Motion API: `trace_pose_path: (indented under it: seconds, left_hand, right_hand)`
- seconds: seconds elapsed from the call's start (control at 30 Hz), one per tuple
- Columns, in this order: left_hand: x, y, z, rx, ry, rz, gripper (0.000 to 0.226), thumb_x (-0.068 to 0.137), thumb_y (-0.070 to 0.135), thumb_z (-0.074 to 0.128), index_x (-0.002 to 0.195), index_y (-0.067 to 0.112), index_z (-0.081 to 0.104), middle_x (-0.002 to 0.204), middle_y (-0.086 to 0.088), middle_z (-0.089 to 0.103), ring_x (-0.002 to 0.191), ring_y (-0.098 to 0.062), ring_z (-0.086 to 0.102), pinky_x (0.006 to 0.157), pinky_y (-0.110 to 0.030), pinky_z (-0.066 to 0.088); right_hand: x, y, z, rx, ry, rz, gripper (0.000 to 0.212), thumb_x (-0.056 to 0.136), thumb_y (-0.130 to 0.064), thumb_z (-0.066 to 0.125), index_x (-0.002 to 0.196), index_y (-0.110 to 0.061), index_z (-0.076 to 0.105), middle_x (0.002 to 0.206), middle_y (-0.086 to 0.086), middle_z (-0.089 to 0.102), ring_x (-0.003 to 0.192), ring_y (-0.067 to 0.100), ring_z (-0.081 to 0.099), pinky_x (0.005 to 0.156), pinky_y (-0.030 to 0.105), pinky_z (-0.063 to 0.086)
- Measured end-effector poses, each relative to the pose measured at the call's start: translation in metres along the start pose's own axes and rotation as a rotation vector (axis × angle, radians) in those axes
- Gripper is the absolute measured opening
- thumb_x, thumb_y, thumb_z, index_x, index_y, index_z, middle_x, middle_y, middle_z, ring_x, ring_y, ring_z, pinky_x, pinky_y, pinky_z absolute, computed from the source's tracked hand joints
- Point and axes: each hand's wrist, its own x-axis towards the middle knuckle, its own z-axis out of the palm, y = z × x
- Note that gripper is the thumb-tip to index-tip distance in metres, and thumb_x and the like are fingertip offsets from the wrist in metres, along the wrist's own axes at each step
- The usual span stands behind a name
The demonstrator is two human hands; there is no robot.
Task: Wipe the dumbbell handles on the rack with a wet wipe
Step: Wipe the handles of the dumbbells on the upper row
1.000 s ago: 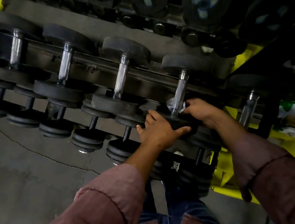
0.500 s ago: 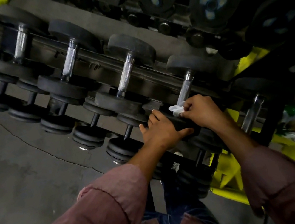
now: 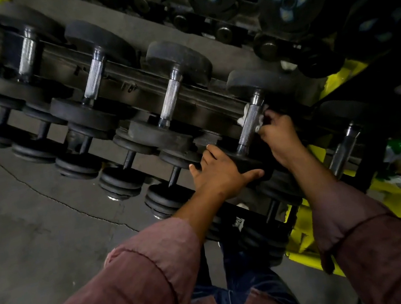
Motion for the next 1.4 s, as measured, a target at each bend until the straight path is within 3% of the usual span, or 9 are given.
trace_pose_path:
  seconds: [0.1,0.2,0.43,0.53,0.6,0.9,1.03,1.27,1.4]
  left_hand:
    - [0.0,0.0,0.001,0.004,0.003,0.001,0.143,0.069,0.09,0.059,0.159,0.001,-0.007,0.167,-0.021,0.009,0.154,-0.034,0.016,0.124,-0.059,0.007]
    - [0.0,0.0,0.001,0.001,0.006,-0.005,0.144,0.068,0.09,0.06,0.159,0.001,-0.007,0.167,-0.021,0.01,0.154,-0.034,0.016,0.124,-0.059,0.007]
    - [0.002,-0.002,0.005,-0.018,0.021,0.0,0.144,0.068,0.089,0.061,0.159,0.001,-0.007,0.168,-0.02,0.008,0.155,-0.033,0.014,0.123,-0.058,0.006]
    - [0.002,-0.002,0.005,-0.026,0.022,0.0,0.144,0.068,0.088,0.062,0.159,0.0,-0.007,0.167,-0.02,0.01,0.155,-0.033,0.014,0.123,-0.058,0.006]
    - [0.002,-0.002,0.006,-0.032,0.018,-0.001,0.144,0.069,0.088,0.063,0.159,0.001,-0.008,0.167,-0.02,0.009,0.155,-0.033,0.014,0.124,-0.058,0.006]
    - [0.002,-0.003,0.006,-0.057,0.022,0.015,0.143,0.069,0.087,0.063,0.159,0.001,-0.008,0.167,-0.018,0.009,0.155,-0.031,0.012,0.125,-0.059,0.006]
    - [0.001,-0.004,0.007,-0.064,0.02,0.014,0.143,0.069,0.086,0.063,0.159,0.001,-0.009,0.167,-0.018,0.009,0.155,-0.032,0.012,0.125,-0.059,0.006]
    - [-0.001,-0.003,0.006,-0.079,0.029,0.022,0.142,0.07,0.085,0.064,0.159,0.001,-0.009,0.167,-0.019,0.008,0.155,-0.032,0.012,0.124,-0.059,0.005]
    - [-0.001,-0.004,0.007,-0.085,0.032,0.031,0.142,0.07,0.084,0.065,0.159,0.001,-0.009,0.168,-0.018,0.006,0.155,-0.032,0.01,0.125,-0.059,0.005]
  right_hand:
    - [0.0,-0.021,0.006,0.236,0.167,0.013,0.03,0.087,0.01,0.055,0.086,-0.016,0.069,0.077,-0.009,0.072,0.078,0.004,0.067,0.078,0.025,0.049]
    - [-0.001,-0.016,0.013,0.244,0.281,-0.013,0.019,0.09,-0.004,0.064,0.101,-0.017,0.073,0.095,-0.003,0.074,0.092,0.009,0.07,0.081,0.025,0.054]
    - [-0.02,-0.004,0.01,-0.364,0.377,-0.321,0.02,0.091,-0.016,0.068,0.111,-0.017,0.069,0.116,0.004,0.064,0.1,0.012,0.062,0.078,0.011,0.048]
    - [-0.015,-0.005,0.007,-0.727,0.298,-0.64,0.025,0.09,-0.007,0.06,0.113,-0.009,0.069,0.121,0.011,0.059,0.102,0.014,0.056,0.086,0.006,0.041]
    - [-0.005,-0.006,0.008,-1.013,0.225,-0.777,0.03,0.086,-0.002,0.06,0.115,-0.004,0.067,0.127,0.015,0.058,0.107,0.029,0.057,0.09,0.029,0.05]
    - [0.003,-0.033,0.008,-1.872,-0.022,-0.88,0.034,0.09,-0.026,0.053,0.118,-0.011,0.065,0.129,0.009,0.059,0.127,0.027,0.047,0.098,0.042,0.04]
    - [0.003,-0.053,0.013,-1.957,-0.43,-0.949,0.027,0.095,-0.027,0.051,0.116,-0.016,0.063,0.119,0.005,0.063,0.119,0.024,0.053,0.099,0.037,0.041]
    - [0.001,-0.057,0.02,-2.127,-0.179,-0.854,0.037,0.098,-0.027,0.041,0.124,-0.012,0.062,0.13,0.011,0.058,0.128,0.027,0.047,0.1,0.04,0.04]
    - [0.001,-0.059,0.022,-2.058,-0.416,-0.8,0.031,0.097,-0.026,0.051,0.123,-0.015,0.062,0.128,0.008,0.057,0.126,0.025,0.047,0.095,0.04,0.047]
